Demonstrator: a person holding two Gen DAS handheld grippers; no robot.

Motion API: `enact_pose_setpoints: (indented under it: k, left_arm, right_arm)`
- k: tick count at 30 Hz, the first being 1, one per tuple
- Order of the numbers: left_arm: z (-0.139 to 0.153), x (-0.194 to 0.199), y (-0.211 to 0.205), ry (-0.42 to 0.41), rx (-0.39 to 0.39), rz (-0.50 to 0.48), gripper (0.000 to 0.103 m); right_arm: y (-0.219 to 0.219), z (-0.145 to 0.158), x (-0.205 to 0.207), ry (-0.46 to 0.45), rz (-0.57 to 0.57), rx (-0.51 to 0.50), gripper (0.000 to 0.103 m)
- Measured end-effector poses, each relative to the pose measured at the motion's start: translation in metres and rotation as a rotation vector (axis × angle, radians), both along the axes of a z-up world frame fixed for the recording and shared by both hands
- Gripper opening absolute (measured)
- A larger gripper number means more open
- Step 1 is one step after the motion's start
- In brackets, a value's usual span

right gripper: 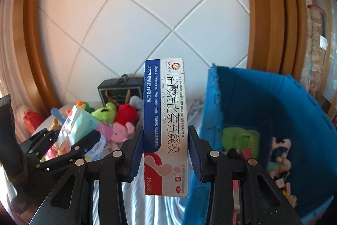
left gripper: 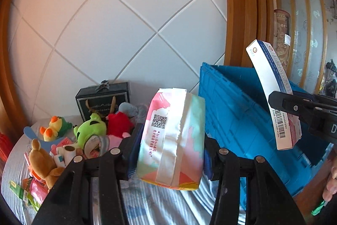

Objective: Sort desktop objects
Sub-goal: 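Lift the tissue pack and ointment box and carry them over the crate, then open both tools to drop the tissue pack and ointment box in the crate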

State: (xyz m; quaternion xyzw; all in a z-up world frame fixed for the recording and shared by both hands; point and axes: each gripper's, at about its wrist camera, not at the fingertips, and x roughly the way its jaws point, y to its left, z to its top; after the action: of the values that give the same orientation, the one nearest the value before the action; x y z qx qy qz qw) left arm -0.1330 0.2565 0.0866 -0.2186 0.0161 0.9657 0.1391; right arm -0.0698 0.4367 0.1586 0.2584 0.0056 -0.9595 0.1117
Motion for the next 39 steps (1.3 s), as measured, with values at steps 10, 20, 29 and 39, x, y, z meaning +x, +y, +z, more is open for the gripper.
enact_pose_setpoints:
  k: [10, 20, 29, 39]
  left_arm:
    - [0.037, 0.014, 0.129, 0.066, -0.008, -0.164, 0.047]
    - [0.018, -0.008, 0.230, -0.104, -0.121, -0.211, 0.047]
    - [0.008, -0.008, 0.251, -0.158, -0.168, -0.170, 0.048]
    - [0.004, -0.004, 0.251, -0.151, -0.203, -0.137, 0.052]
  right_arm:
    - [0.149, 0.006, 0.001, 0.029, -0.251, 0.002, 0.039]
    - [0.241, -0.019, -0.022, -0.029, -0.356, 0.019, 0.039]
    - [0.248, -0.028, -0.035, -0.098, -0.310, -0.007, 0.039]
    - [0.249, -0.033, -0.037, -0.124, -0.302, -0.006, 0.040]
